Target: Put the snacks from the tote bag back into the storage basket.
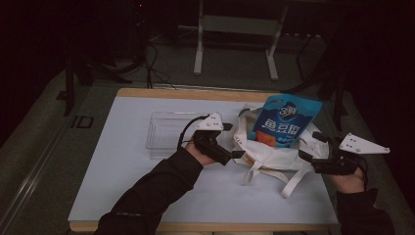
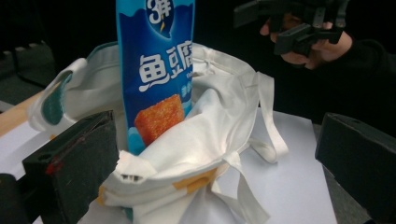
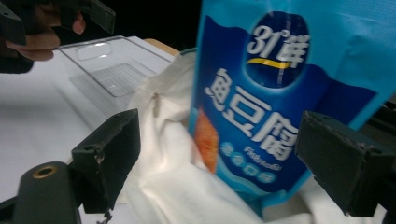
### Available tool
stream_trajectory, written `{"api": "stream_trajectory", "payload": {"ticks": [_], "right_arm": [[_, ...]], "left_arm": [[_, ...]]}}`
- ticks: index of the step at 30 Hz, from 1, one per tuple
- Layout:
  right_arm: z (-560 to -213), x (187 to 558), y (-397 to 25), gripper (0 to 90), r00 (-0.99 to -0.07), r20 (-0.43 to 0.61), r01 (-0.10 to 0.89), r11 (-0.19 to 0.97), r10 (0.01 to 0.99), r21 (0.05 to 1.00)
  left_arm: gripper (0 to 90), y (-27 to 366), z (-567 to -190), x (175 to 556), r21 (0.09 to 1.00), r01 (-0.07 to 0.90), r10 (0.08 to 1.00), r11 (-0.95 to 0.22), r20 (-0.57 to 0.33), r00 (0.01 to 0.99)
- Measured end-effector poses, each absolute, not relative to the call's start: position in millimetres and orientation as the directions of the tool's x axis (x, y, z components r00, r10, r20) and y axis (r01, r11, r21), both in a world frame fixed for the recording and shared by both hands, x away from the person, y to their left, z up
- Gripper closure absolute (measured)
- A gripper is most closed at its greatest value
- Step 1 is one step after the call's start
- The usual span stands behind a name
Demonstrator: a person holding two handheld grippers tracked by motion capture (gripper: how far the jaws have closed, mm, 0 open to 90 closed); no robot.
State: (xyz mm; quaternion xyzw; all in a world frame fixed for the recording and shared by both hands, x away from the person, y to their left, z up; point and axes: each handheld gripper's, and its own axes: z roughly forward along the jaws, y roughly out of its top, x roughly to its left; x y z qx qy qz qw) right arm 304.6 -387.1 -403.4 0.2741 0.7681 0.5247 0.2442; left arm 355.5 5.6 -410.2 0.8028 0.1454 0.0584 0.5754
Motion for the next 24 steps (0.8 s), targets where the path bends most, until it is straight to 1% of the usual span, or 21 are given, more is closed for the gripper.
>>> {"api": "stream_trajectory", "payload": {"ticks": [7, 8, 13, 15, 19, 20, 24], "right_arm": [[-400.7, 317.0, -391.6, 14.2, -0.722, -0.09, 0.179, 0.31, 0.686, 0.934], [-400.4, 318.6, -392.3, 14.2, -0.72, -0.087, 0.179, 0.305, 0.688, 0.935], [-400.8, 330.6, -397.6, 14.6, -0.711, -0.071, 0.196, 0.295, 0.7, 0.935], [-401.5, 335.6, -399.6, 14.6, -0.707, -0.068, 0.206, 0.297, 0.704, 0.932], [-403.2, 345.6, -404.1, 14.6, -0.698, -0.055, 0.219, 0.285, 0.714, 0.933], [-403.9, 348.1, -405.2, 14.6, -0.696, -0.05, 0.224, 0.282, 0.717, 0.933], [-407.0, 358.1, -408.0, 14.6, -0.694, -0.033, 0.244, 0.277, 0.72, 0.929]], "left_arm": [[0.0, -11.2, -408.8, 372.3, 0.941, 0.165, 0.299, -0.295, -0.073, 0.952], [0.0, -16.8, -408.3, 378.5, 0.942, 0.158, 0.307, -0.295, -0.063, 0.95], [0.0, -30.8, -406.4, 399.5, 0.94, 0.174, 0.315, -0.293, -0.077, 0.946], [2.6, -36.2, -406.4, 407.3, 0.937, 0.175, 0.321, -0.301, -0.074, 0.944], [3.6, -46.3, -408.2, 419.1, 0.936, 0.176, 0.324, -0.304, -0.072, 0.943], [5.3, -48.8, -408.6, 421.3, 0.935, 0.178, 0.327, -0.307, -0.072, 0.942], [7.3, -56.5, -408.8, 429.2, 0.936, 0.176, 0.336, -0.306, -0.067, 0.939]]}}
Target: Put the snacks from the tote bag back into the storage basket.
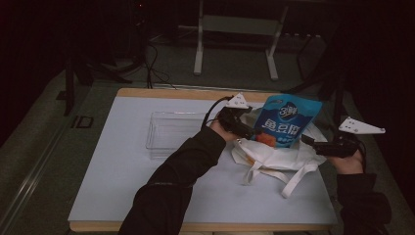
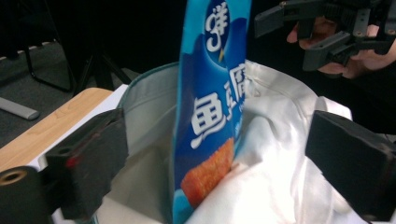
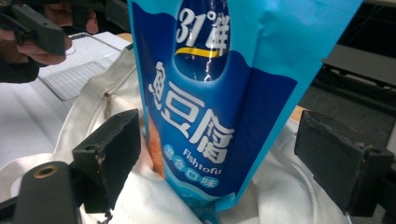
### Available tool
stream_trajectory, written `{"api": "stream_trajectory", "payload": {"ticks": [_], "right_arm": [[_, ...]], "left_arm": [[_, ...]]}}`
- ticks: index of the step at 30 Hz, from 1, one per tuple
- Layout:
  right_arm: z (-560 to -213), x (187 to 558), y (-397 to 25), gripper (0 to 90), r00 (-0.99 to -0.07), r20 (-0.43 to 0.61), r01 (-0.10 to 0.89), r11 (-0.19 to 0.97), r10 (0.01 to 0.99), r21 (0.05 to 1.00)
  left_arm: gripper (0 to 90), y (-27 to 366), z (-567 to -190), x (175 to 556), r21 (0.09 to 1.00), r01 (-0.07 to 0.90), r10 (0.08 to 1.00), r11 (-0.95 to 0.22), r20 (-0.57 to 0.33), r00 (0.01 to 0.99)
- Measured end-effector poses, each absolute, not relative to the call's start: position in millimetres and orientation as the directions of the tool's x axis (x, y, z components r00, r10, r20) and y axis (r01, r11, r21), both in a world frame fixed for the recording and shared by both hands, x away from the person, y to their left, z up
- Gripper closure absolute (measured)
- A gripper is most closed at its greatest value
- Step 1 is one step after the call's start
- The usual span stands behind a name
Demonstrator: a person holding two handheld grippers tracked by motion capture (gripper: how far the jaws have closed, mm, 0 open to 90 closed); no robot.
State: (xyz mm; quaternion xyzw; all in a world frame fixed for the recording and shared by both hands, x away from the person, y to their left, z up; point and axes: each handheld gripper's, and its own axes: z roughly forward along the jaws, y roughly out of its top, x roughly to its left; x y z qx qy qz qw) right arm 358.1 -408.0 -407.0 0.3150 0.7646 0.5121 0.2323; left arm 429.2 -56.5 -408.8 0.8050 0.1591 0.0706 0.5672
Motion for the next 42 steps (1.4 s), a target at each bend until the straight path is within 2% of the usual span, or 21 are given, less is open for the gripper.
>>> {"api": "stream_trajectory", "payload": {"ticks": [2, 7, 10, 21, 28, 35, 40, 42], "right_arm": [[-408.1, 362.6, -408.5, 14.5, -0.696, -0.021, 0.254, 0.273, 0.718, 0.928], [-408.0, 371.8, -407.5, 14.6, -0.704, -0.012, 0.264, 0.276, 0.71, 0.924], [-407.1, 375.6, -405.0, 17.1, -0.71, -0.012, 0.265, 0.283, 0.704, 0.922], [-409.5, 389.8, -396.8, 23.8, -0.71, 0.007, 0.28, 0.274, 0.704, 0.92], [-411.2, 392.5, -391.4, 34.7, -0.709, -0.004, 0.278, 0.285, 0.705, 0.917], [-410.9, 393.3, -393.3, 48.1, -0.704, -0.006, 0.275, 0.281, 0.71, 0.919], [-411.4, 394.5, -391.7, 53.3, -0.703, -0.009, 0.276, 0.285, 0.711, 0.918], [-411.9, 395.2, -390.4, 60.6, -0.707, -0.013, 0.278, 0.294, 0.707, 0.915]], "left_arm": [[13.1, -61.2, -408.1, 433.6, 0.932, 0.182, 0.35, -0.313, -0.065, 0.935], [15.8, -72.9, -406.8, 439.4, 0.929, 0.173, 0.341, -0.327, -0.055, 0.938], [20.6, -78.3, -406.7, 443.6, 0.927, 0.192, 0.336, -0.322, -0.078, 0.939], [38.1, -97.5, -405.0, 445.6, 0.91, 0.193, 0.351, -0.367, -0.057, 0.935], [53.2, -106.8, -405.0, 443.7, 0.906, 0.183, 0.346, -0.382, -0.044, 0.937], [62.8, -107.2, -405.7, 445.9, 0.908, 0.199, 0.351, -0.369, -0.062, 0.934], [69.4, -109.3, -406.2, 446.8, 0.906, 0.199, 0.349, -0.374, -0.061, 0.935], [74.9, -108.7, -406.9, 447.5, 0.908, 0.202, 0.358, -0.367, -0.063, 0.932]]}}
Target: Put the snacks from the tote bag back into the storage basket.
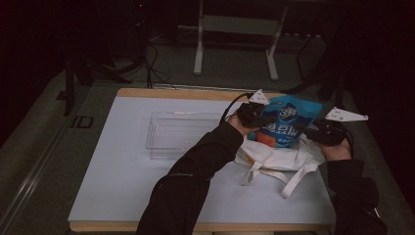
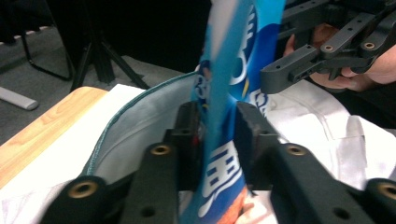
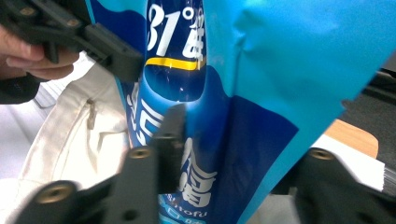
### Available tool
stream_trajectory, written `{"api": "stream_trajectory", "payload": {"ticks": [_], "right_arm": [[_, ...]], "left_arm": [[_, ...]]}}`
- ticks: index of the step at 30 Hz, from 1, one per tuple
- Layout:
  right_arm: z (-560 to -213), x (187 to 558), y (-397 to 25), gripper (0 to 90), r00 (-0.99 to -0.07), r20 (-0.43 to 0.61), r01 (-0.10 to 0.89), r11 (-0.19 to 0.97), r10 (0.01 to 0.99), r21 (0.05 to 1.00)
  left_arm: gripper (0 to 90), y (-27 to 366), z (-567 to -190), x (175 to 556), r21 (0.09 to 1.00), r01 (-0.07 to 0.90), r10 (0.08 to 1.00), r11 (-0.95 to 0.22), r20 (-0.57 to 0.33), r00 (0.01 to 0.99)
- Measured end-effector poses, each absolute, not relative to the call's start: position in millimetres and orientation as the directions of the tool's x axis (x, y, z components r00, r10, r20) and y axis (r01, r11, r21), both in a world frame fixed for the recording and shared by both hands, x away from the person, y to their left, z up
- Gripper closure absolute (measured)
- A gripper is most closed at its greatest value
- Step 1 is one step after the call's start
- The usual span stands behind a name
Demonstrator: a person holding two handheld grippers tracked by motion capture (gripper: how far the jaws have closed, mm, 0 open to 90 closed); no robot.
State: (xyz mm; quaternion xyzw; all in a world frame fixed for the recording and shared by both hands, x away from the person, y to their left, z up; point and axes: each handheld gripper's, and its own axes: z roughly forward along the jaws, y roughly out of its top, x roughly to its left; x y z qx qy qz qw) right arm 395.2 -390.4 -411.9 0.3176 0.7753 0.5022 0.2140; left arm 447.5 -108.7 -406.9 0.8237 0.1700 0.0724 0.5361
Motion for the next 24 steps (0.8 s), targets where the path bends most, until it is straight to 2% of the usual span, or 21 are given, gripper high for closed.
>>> {"api": "stream_trajectory", "payload": {"ticks": [5, 12, 24], "right_arm": [[-412.0, 396.5, -388.9, 71.9, -0.713, -0.014, 0.278, 0.301, 0.701, 0.912], [-410.8, 396.9, -384.5, 85.0, -0.721, -0.008, 0.289, 0.312, 0.693, 0.905], [-403.1, 396.3, -384.1, 88.7, -0.71, -0.002, 0.28, 0.286, 0.704, 0.917]], "left_arm": [[84.4, -108.6, -408.8, 448.6, 0.903, 0.211, 0.355, -0.374, -0.071, 0.932], [89.9, -109.8, -410.4, 449.9, 0.902, 0.216, 0.353, -0.373, -0.077, 0.932], [90.0, -109.8, -398.2, 449.6, 0.907, 0.21, 0.351, -0.364, -0.075, 0.934]]}}
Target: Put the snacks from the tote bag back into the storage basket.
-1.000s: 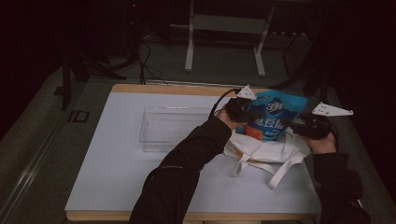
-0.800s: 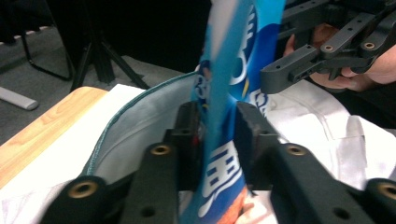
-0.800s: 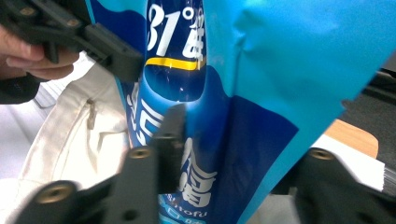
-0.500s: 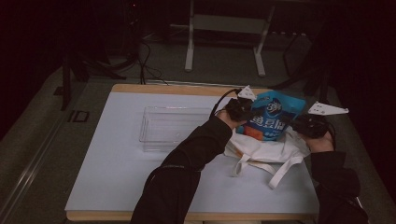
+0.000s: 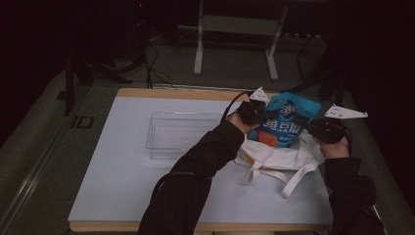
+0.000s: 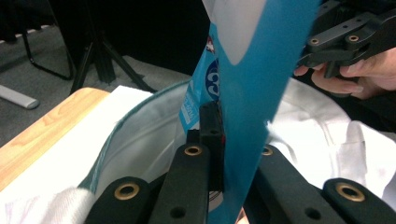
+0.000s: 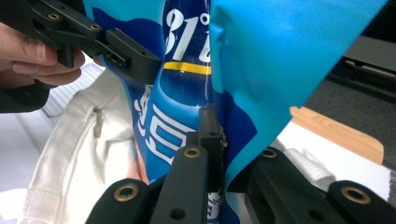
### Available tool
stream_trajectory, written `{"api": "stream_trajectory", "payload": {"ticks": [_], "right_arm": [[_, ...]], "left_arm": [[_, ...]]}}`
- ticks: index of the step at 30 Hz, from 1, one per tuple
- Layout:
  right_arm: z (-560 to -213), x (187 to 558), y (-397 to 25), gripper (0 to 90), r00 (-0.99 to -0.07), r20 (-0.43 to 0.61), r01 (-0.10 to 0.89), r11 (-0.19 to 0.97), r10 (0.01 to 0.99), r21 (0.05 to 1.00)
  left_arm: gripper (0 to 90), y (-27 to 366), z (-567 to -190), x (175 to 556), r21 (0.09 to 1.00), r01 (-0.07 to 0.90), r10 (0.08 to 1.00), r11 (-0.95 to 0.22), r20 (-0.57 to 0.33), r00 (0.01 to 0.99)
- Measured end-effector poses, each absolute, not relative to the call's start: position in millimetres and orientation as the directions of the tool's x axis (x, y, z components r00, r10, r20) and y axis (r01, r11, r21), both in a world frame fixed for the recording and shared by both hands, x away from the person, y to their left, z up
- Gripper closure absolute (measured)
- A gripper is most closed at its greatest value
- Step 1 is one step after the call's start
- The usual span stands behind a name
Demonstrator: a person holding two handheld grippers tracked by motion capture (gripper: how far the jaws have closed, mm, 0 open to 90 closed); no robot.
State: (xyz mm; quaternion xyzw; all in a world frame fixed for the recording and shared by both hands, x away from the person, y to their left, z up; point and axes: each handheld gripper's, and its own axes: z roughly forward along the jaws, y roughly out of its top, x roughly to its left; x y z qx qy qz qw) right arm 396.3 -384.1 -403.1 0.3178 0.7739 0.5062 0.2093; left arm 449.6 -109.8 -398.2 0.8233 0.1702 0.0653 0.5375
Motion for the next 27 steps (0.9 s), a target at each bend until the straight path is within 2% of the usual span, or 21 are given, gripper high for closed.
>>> {"api": "stream_trajectory", "payload": {"ticks": [14, 27], "right_arm": [[-370.5, 388.9, -385.9, 89.0, -0.711, -0.029, 0.235, 0.277, 0.702, 0.932], [-340.0, 381.3, -383.5, 89.2, -0.733, -0.057, 0.197, 0.291, 0.677, 0.936]], "left_arm": [[90.0, -108.8, -364.0, 445.2, 0.925, 0.175, 0.333, -0.336, -0.057, 0.941], [90.0, -101.7, -332.7, 438.2, 0.923, 0.143, 0.298, -0.357, -0.033, 0.954]]}}
